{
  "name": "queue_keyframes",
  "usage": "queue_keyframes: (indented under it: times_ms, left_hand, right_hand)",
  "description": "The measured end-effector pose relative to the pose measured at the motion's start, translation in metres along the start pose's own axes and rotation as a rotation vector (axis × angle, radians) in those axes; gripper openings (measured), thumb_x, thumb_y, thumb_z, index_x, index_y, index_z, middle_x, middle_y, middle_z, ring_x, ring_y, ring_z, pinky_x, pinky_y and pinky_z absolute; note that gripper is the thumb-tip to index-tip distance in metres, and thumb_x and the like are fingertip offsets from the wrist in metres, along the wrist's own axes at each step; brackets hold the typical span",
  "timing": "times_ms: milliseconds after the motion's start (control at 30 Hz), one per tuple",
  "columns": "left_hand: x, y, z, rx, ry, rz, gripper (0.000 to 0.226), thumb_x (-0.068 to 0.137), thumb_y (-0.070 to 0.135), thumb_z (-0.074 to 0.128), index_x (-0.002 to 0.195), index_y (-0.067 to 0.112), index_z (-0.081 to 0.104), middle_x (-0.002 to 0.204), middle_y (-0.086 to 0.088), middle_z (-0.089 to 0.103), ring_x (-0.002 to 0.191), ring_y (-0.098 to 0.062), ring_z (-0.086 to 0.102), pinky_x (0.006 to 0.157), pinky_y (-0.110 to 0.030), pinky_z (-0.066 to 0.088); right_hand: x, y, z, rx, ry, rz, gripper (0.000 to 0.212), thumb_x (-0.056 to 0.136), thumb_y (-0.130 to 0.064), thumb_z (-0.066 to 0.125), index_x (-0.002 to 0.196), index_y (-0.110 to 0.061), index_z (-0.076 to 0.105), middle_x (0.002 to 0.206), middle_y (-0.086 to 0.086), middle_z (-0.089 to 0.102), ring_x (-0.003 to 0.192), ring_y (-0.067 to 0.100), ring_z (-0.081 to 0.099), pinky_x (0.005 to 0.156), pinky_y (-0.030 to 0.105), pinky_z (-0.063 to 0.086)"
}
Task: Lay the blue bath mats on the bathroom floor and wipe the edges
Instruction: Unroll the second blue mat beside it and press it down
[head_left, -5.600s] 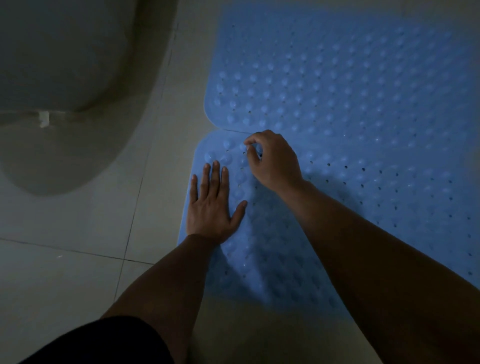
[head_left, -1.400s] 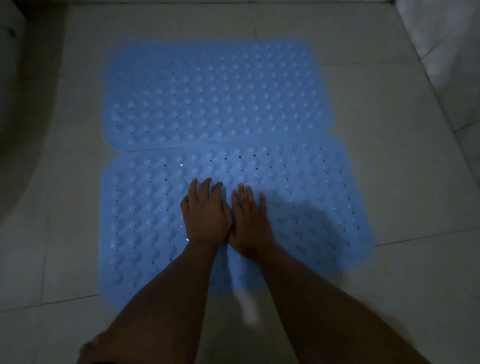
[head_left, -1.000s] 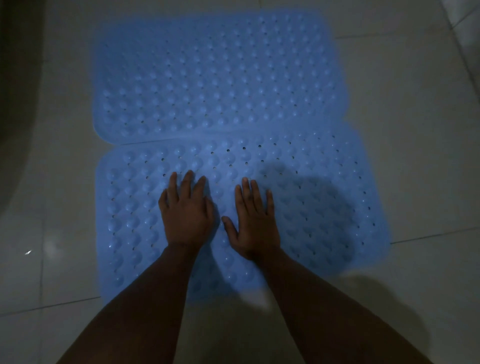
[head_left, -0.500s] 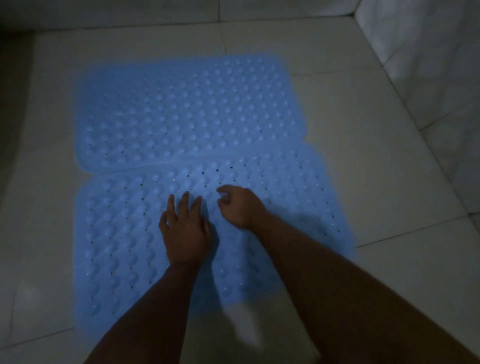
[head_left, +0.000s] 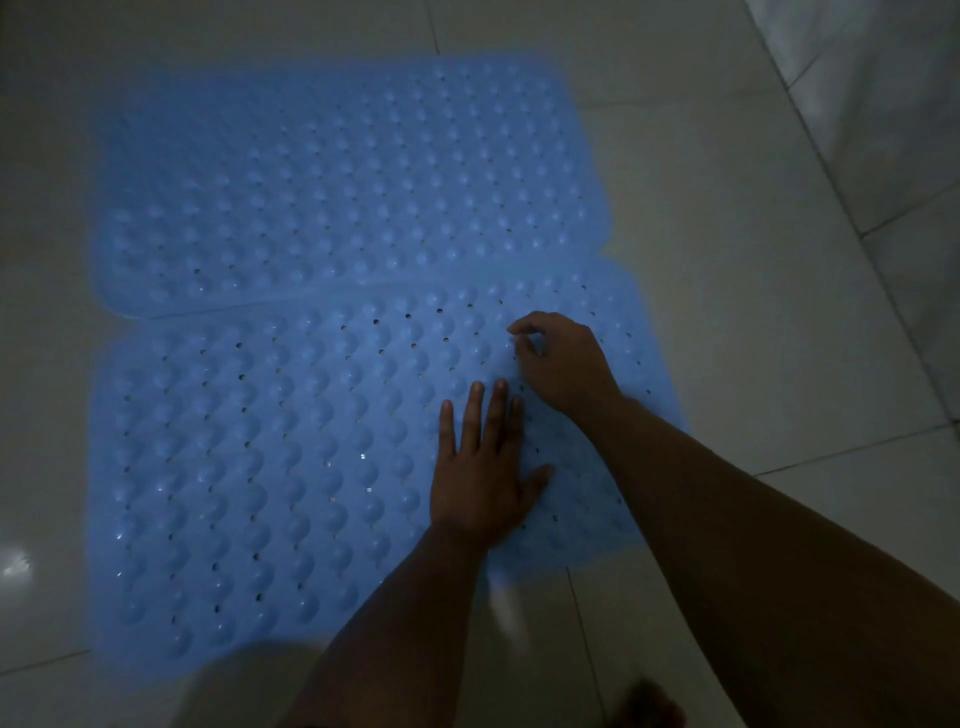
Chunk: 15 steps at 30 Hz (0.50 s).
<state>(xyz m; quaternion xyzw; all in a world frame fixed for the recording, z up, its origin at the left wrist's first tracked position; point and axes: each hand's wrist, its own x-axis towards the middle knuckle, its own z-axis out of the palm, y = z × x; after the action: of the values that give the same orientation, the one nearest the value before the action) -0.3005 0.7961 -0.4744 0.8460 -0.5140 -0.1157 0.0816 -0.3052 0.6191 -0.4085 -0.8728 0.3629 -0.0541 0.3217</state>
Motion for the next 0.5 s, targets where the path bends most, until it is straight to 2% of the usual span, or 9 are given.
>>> queue_keyframes:
  times_ms: [133, 233, 400, 467, 500]
  left_hand:
    - [0.001, 0.003, -0.004, 0.032, -0.031, -0.007, 0.09, 0.1, 0.071, 0.026, 0.162, 0.008, 0.013, 0.171, -0.012, 0.0, 0.158, -0.03, -0.005, 0.122, -0.064, 0.008]
    - [0.001, 0.004, -0.004, 0.014, -0.027, -0.009, 0.087, 0.101, 0.067, 0.027, 0.162, 0.007, 0.013, 0.171, -0.011, -0.001, 0.158, -0.027, -0.005, 0.123, -0.063, 0.008]
    - [0.003, 0.005, -0.005, -0.019, -0.036, -0.03, 0.085, 0.1, 0.065, 0.028, 0.162, 0.008, 0.016, 0.172, -0.007, 0.003, 0.159, -0.024, -0.005, 0.124, -0.061, 0.005]
    - [0.008, 0.011, -0.012, -0.067, -0.034, -0.071, 0.082, 0.099, 0.064, 0.028, 0.16, 0.008, 0.026, 0.171, -0.007, 0.013, 0.159, -0.025, 0.003, 0.124, -0.061, 0.005]
    - [0.011, 0.014, -0.019, -0.108, -0.008, -0.097, 0.075, 0.098, 0.06, 0.03, 0.154, 0.01, 0.039, 0.167, -0.008, 0.027, 0.157, -0.026, 0.015, 0.124, -0.061, 0.011]
  right_hand:
    - [0.008, 0.015, 0.001, -0.037, 0.089, -0.101, 0.016, 0.09, -0.019, 0.062, 0.102, -0.017, 0.073, 0.108, 0.006, 0.069, 0.108, 0.029, 0.061, 0.095, 0.036, 0.046]
    - [0.012, 0.022, -0.001, -0.037, 0.134, -0.131, 0.017, 0.089, -0.018, 0.061, 0.102, -0.017, 0.072, 0.109, 0.005, 0.068, 0.111, 0.029, 0.06, 0.097, 0.035, 0.045]
    - [0.009, 0.032, -0.005, -0.064, 0.1, -0.127, 0.019, 0.09, -0.025, 0.057, 0.102, -0.019, 0.071, 0.108, 0.004, 0.067, 0.109, 0.029, 0.06, 0.093, 0.043, 0.051]
    - [0.002, 0.032, -0.013, -0.127, 0.106, -0.142, 0.022, 0.09, -0.028, 0.055, 0.102, -0.018, 0.07, 0.109, 0.005, 0.066, 0.106, 0.031, 0.06, 0.089, 0.047, 0.052]
    - [-0.004, 0.032, -0.017, -0.179, 0.099, -0.15, 0.023, 0.09, -0.029, 0.054, 0.103, -0.018, 0.069, 0.111, 0.006, 0.065, 0.107, 0.032, 0.06, 0.087, 0.048, 0.053]
